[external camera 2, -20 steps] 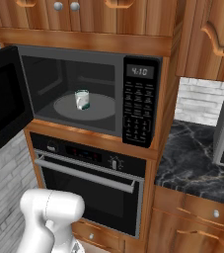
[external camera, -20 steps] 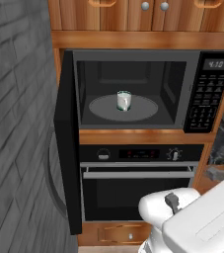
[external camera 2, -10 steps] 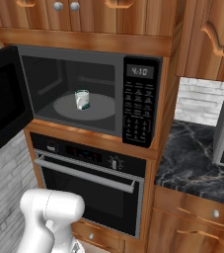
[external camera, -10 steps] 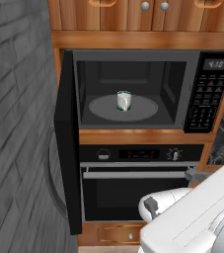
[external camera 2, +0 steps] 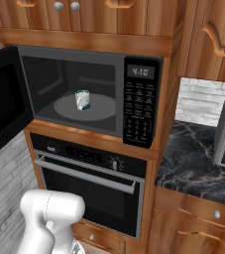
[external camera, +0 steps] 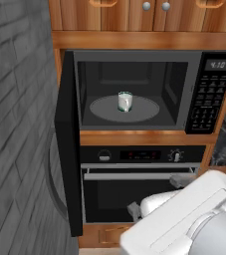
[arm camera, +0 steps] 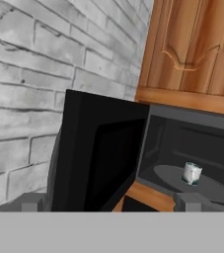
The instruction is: Pick the mug from the counter and place it inside the microwave. Then close the microwave.
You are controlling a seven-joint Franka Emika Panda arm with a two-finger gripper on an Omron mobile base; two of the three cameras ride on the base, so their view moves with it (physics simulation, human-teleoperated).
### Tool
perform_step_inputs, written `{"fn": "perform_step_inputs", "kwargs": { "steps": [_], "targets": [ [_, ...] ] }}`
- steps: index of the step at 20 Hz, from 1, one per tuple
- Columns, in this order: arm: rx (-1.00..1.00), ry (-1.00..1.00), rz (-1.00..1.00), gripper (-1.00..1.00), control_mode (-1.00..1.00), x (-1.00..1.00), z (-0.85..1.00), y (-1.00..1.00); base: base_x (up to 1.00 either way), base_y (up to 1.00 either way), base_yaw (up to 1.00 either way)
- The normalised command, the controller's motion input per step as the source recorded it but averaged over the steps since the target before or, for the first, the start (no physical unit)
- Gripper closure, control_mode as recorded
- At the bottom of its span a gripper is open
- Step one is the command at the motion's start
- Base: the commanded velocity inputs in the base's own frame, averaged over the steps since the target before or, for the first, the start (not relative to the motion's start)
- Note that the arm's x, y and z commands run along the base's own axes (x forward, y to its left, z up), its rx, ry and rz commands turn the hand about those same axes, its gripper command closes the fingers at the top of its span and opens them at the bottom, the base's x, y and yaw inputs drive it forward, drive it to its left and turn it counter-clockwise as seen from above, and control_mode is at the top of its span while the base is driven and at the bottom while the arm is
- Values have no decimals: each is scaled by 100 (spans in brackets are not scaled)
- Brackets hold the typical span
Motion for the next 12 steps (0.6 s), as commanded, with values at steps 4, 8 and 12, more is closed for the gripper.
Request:
{"fn": "perform_step_inputs", "kwargs": {
  "steps": [4,8,12],
  "targets": [
    [0,0,0,-100,-100,16,-1,24,0,0,0],
    [0,-2,0,-100,-100,16,-7,13,0,0,0],
    [0,-3,0,-100,-100,9,-7,3,0,0,0]
  ]
}}
